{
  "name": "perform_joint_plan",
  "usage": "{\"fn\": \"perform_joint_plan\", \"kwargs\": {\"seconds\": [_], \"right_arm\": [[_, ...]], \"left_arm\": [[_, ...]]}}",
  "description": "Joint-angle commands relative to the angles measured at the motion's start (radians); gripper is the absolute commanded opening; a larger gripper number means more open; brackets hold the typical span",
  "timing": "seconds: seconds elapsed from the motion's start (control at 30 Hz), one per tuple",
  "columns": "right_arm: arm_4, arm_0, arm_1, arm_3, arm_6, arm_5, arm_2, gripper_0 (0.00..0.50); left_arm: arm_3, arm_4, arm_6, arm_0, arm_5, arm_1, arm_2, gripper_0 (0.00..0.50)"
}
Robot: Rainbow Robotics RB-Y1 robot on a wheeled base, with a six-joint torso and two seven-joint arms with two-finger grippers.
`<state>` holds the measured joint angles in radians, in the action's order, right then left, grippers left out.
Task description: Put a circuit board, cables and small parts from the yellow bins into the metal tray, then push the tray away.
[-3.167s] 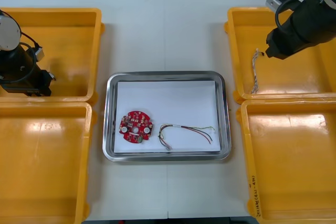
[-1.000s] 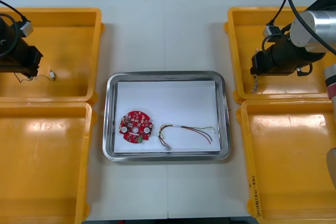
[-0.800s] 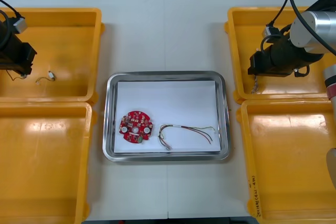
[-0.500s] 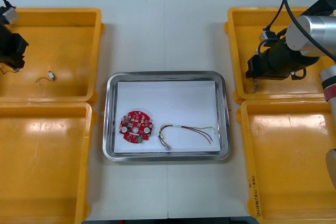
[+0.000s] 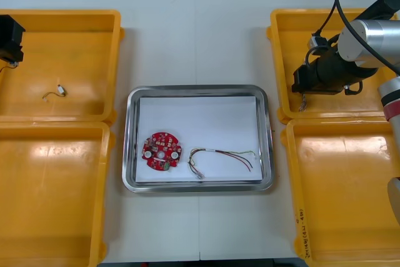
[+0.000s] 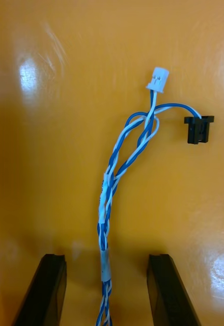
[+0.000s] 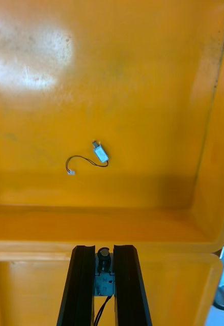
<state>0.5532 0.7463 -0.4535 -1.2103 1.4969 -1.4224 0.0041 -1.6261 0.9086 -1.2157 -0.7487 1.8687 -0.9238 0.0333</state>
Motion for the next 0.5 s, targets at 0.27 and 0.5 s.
{"fn": "perform_joint_plan", "kwargs": {"seconds": [0.27, 0.5], "right_arm": [[-0.001, -0.008, 0.007, 0.049, -0.064, 0.011, 0.034, 0.12], [-0.001, -0.008, 0.007, 0.052, -0.078, 0.016, 0.034, 0.0]], "left_arm": [[-0.159, 0.021, 0.225, 0.002, 0.051, 0.005, -0.016, 0.0], [-0.205, 0.016, 0.303, -0.003, 0.051, 0.043, -0.064, 0.0]]}}
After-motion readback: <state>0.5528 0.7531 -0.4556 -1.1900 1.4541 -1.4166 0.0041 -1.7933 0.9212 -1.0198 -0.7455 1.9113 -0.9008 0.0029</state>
